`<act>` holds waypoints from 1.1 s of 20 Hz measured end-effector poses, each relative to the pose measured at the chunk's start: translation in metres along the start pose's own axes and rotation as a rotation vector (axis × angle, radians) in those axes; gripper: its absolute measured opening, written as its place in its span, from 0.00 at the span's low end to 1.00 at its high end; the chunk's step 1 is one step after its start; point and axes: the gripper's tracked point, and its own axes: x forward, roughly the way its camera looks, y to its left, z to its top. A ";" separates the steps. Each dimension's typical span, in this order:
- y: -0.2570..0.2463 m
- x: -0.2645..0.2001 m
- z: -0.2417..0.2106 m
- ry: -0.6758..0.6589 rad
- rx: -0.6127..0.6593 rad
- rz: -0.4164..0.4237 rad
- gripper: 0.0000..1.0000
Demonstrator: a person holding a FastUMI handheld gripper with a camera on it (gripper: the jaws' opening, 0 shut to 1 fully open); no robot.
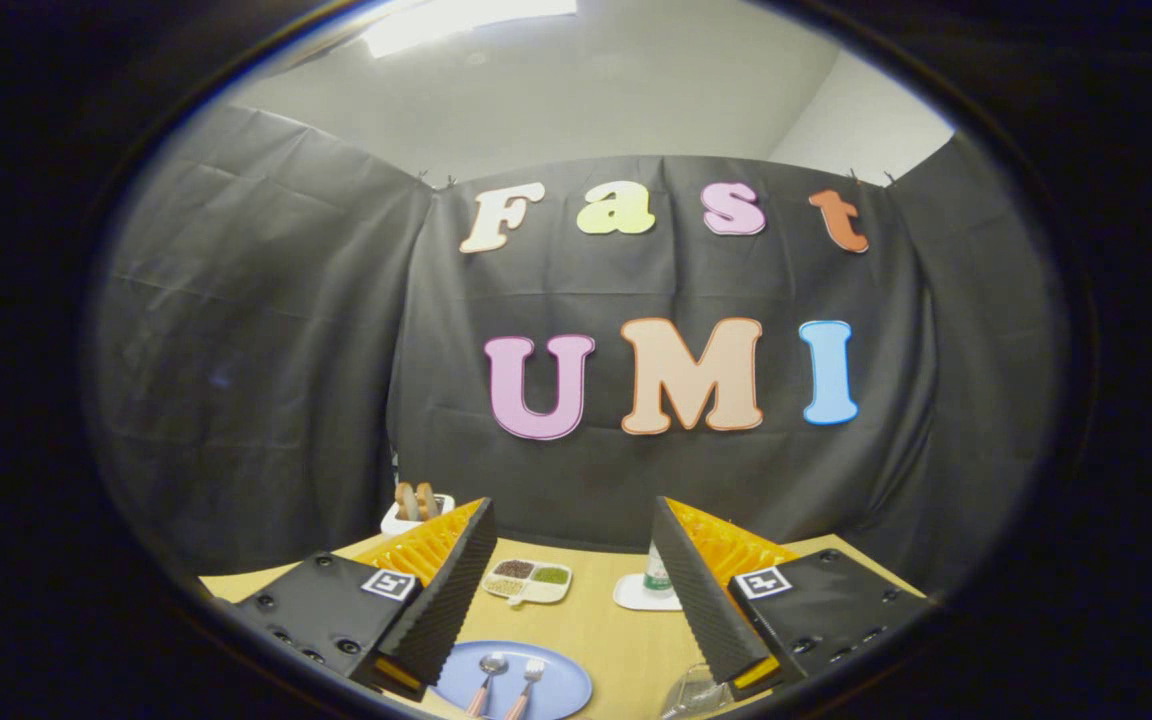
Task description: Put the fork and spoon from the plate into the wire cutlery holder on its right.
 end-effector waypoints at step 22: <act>0.034 -0.014 -0.241 0.646 -0.021 0.128 0.98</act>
